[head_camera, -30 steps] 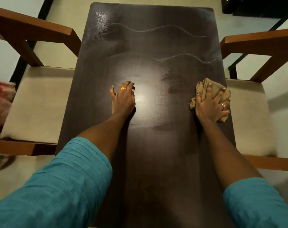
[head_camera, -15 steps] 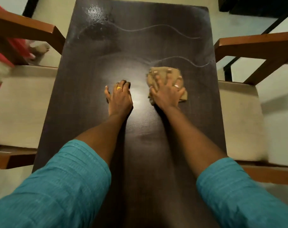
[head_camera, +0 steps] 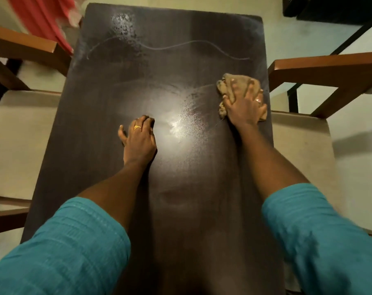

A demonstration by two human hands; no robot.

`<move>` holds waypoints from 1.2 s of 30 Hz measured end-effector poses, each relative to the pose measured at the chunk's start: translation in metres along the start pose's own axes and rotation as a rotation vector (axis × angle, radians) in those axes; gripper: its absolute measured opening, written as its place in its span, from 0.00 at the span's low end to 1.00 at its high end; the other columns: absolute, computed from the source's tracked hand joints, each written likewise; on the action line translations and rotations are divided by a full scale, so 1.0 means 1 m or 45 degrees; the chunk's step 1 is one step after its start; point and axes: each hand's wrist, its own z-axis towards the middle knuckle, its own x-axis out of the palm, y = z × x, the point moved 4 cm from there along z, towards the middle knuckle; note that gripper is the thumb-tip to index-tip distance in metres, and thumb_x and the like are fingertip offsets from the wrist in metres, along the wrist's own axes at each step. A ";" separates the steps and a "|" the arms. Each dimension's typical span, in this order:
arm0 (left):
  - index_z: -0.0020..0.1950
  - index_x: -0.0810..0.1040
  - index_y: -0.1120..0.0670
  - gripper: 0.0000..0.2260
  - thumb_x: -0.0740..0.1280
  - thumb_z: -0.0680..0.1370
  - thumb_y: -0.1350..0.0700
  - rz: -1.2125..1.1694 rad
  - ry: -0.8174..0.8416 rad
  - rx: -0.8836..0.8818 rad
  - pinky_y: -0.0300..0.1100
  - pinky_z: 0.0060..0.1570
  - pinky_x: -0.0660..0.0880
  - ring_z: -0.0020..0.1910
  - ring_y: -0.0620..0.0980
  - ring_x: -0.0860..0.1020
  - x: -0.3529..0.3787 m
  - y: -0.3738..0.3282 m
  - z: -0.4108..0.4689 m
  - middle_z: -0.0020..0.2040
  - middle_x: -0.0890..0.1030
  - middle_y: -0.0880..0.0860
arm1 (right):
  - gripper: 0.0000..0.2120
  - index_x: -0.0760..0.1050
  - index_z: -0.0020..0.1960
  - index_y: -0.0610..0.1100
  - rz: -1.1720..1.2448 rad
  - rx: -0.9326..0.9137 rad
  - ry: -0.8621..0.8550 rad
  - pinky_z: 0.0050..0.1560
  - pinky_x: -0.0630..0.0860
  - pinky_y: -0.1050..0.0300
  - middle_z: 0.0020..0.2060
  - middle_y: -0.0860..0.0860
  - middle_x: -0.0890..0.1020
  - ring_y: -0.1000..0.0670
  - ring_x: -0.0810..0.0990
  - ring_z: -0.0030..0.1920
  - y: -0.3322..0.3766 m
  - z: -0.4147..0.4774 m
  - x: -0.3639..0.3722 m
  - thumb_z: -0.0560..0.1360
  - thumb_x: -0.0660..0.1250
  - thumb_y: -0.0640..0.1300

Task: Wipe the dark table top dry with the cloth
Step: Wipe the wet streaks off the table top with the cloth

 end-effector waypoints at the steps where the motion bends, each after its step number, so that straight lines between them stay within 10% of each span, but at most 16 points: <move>1: 0.66 0.70 0.53 0.16 0.55 0.79 0.59 0.001 0.007 -0.002 0.60 0.71 0.45 0.69 0.52 0.66 0.000 -0.001 0.000 0.68 0.70 0.52 | 0.29 0.48 0.76 0.61 0.011 0.048 0.000 0.69 0.51 0.33 0.77 0.44 0.49 0.35 0.49 0.75 -0.008 0.011 -0.004 0.77 0.52 0.64; 24: 0.66 0.69 0.52 0.15 0.52 0.81 0.58 -0.033 0.026 -0.001 0.62 0.71 0.44 0.69 0.51 0.64 0.000 -0.003 -0.002 0.67 0.69 0.52 | 0.30 0.47 0.76 0.58 0.098 0.626 -0.184 0.63 0.60 0.33 0.75 0.38 0.52 0.32 0.59 0.70 -0.062 -0.110 0.015 0.78 0.53 0.61; 36: 0.66 0.68 0.52 0.15 0.52 0.80 0.59 -0.080 0.038 -0.035 0.63 0.70 0.44 0.70 0.50 0.63 0.000 -0.001 0.001 0.68 0.68 0.51 | 0.29 0.47 0.76 0.59 0.181 0.504 -0.062 0.65 0.46 0.25 0.77 0.41 0.43 0.28 0.43 0.73 -0.005 -0.015 0.004 0.78 0.53 0.61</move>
